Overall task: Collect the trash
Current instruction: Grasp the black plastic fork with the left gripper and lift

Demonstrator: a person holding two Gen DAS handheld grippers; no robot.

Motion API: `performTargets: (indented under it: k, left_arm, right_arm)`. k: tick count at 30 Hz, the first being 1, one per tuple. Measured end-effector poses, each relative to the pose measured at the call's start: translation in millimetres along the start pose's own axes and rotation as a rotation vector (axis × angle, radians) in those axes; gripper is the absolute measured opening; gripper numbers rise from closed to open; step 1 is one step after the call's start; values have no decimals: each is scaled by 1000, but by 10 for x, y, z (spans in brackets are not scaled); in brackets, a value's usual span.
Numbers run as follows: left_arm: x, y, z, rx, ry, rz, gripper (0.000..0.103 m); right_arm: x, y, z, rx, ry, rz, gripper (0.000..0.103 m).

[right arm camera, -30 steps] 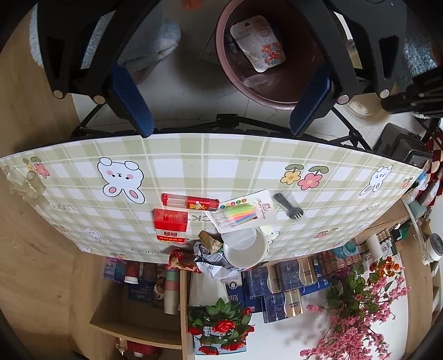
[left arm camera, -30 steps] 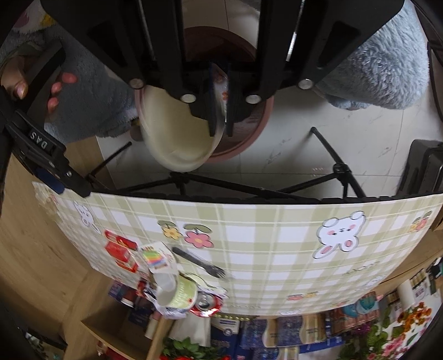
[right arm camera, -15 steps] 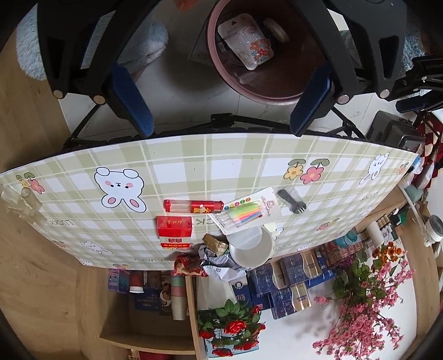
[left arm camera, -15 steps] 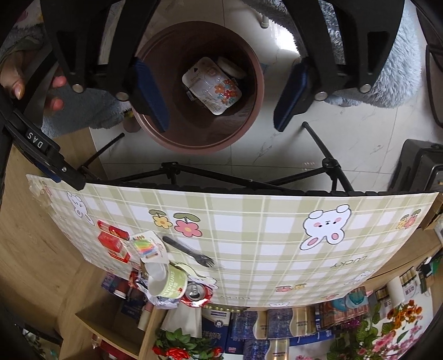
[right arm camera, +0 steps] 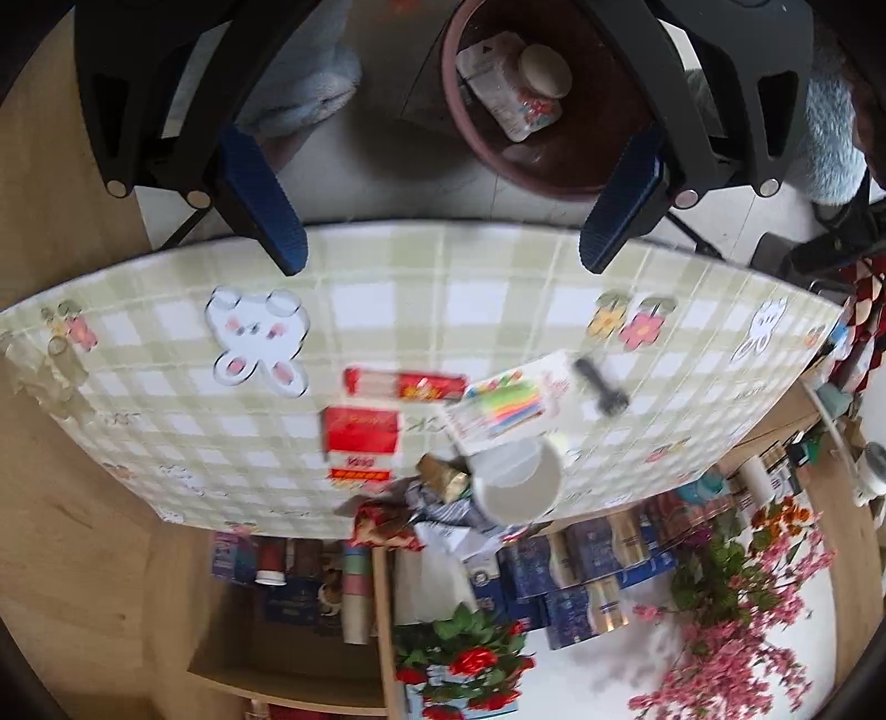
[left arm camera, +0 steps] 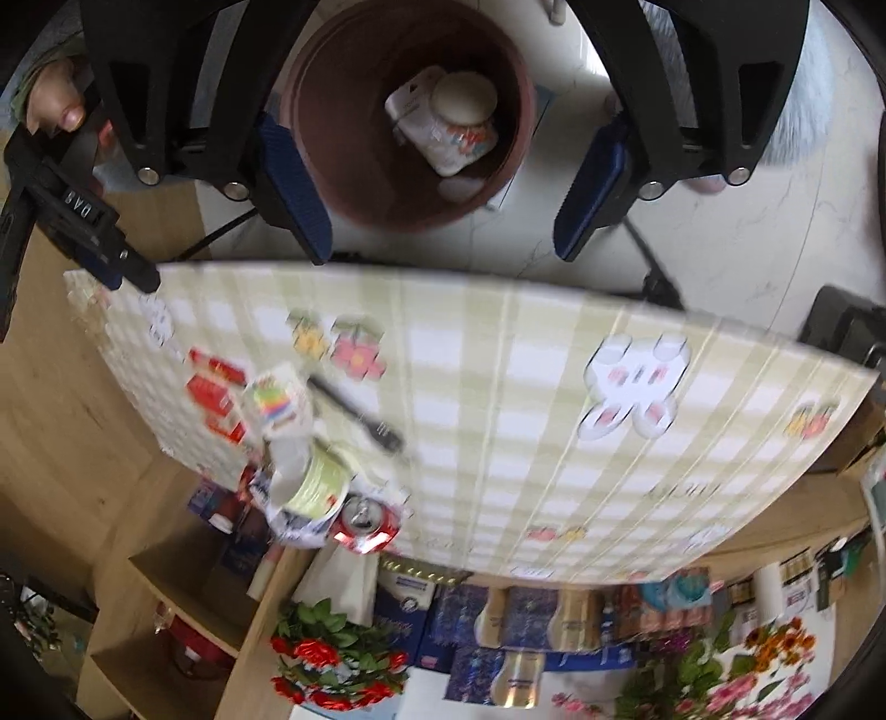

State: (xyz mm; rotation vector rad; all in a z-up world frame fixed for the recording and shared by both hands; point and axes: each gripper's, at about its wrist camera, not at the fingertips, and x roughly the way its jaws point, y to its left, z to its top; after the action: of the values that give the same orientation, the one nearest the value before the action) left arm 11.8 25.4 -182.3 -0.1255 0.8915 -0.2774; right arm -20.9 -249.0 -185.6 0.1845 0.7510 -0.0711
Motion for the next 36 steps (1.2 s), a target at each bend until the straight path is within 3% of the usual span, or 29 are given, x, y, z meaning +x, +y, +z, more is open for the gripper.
performTargets:
  k: [6,9,11,16,19,22,26,30,33,36]
  left_arm:
    - [378,-430,710,119,-15,-83,77]
    - [762,-675,1134,220,17,-145,77]
    - [981,-757,1350,236,35,-158,77]
    - [1511,-795,1757,77,131,-233,77]
    - [1590,-696,1787,-8,154,-276,77]
    - [1614,-550,1697,-19,186,-206,76]
    - [1536,-277,1432,-104,195,-32,48]
    - [1573,-327,1206,-143,211,-27,47]
    - [1571,-401,1113,-165,166,-1,52]
    - [1598,-555,1077,-94,124,64,52]
  right_arm:
    - [92,-164,288,5,-14,9,97]
    - [158,-228,402,1,-8,17,97]
    - [210,-279,458,1,1,23,97]
    - [388,-443,534,28,33,20,97]
    - [473,-525,558,61,41,26,97]
    - [567,-523,548,66,51,40,97]
    - [673,-469,481,72,68,60,97]
    - [747,-417,430,76,83,66,97]
    - [701,-411,431,61,69,58,97]
    - [655,-458,430,44,59,49,97]
